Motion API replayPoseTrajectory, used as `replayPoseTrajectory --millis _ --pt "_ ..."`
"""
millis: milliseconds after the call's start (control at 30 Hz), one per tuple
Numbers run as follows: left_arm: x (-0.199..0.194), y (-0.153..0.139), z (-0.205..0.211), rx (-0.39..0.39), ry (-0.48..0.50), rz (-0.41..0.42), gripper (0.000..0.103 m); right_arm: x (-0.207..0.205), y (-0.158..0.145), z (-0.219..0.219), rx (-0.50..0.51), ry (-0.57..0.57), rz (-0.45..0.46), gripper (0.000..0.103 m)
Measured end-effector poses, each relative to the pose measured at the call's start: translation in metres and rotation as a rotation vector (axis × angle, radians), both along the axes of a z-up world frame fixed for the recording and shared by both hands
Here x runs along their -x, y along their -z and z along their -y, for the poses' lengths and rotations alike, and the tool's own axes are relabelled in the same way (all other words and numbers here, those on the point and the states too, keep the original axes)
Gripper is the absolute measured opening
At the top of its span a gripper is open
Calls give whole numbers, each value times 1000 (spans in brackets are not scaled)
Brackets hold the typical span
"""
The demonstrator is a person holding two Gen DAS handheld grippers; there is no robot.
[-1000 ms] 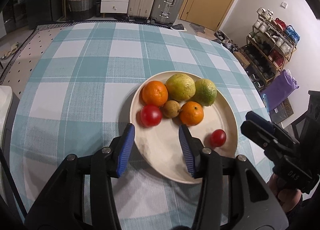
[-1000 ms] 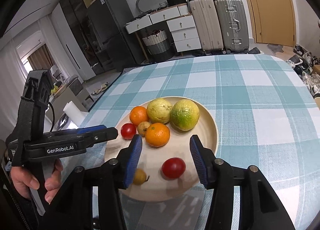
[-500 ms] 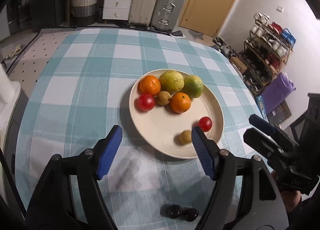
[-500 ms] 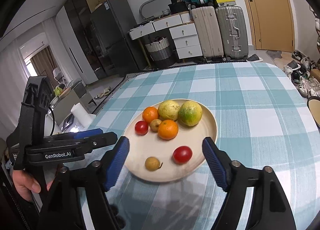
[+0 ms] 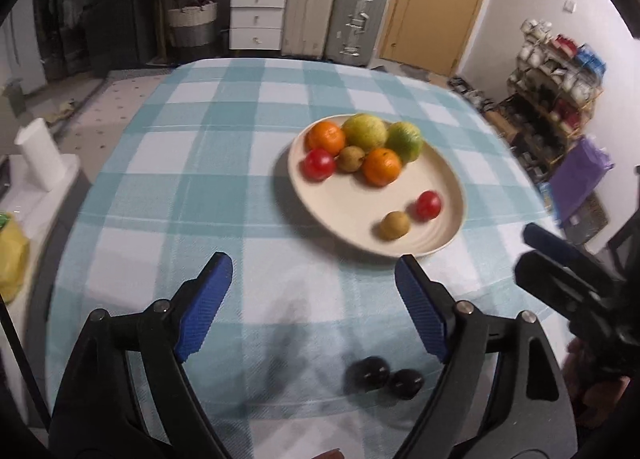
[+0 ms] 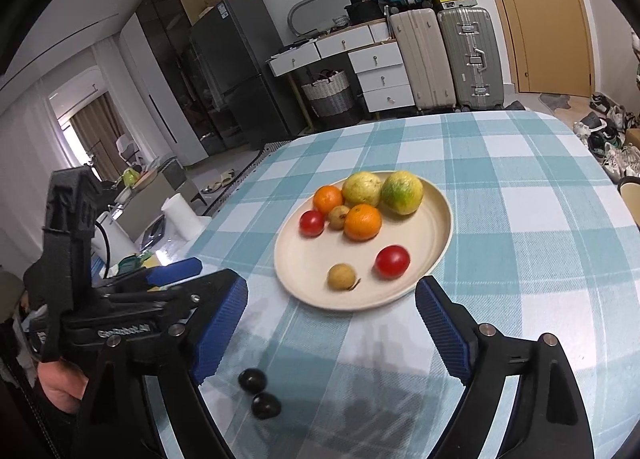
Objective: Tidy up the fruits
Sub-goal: 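Withdraw both tools and move toward the two dark plums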
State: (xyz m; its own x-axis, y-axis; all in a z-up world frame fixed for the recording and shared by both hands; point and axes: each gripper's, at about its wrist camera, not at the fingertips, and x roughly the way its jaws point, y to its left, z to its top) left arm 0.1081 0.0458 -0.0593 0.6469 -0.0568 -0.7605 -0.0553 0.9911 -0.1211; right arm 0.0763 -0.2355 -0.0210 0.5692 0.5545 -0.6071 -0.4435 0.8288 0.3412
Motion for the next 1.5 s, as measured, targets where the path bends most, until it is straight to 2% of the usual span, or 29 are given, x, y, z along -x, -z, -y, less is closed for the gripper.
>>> replayPoseTrajectory --millis 67,300,433,933,1067,1167,1233,1267,1367,1500 --pt "5 2 0 -15 -7 -5 83 6 2 -2 3 -9 -1 90" --pt "27 8 -3 24 -3 2 89 27 13 -10 19 -53 -26 90" --pt "39 13 2 26 20 2 99 37 23 -14 27 -73 -47 90" --pt "61 31 -21 58 8 -1 101 57 56 -25 50 -124 -127 90" --pt "62 33 -35 68 -17 4 101 61 56 -33 66 -142 -109 89" --pt "62 34 -44 84 -36 0 101 63 57 -42 93 -158 -96 81" --pt "62 35 -49 93 -42 -1 101 64 60 -50 121 -173 -98 64" --pt "62 36 -51 96 -43 -3 101 64 62 -55 133 -186 -103 60" --pt "63 38 -55 101 -50 -6 101 66 64 -61 159 -196 -94 56" --pt "63 42 -56 103 -49 -14 101 66 67 -67 190 -192 -92 44"
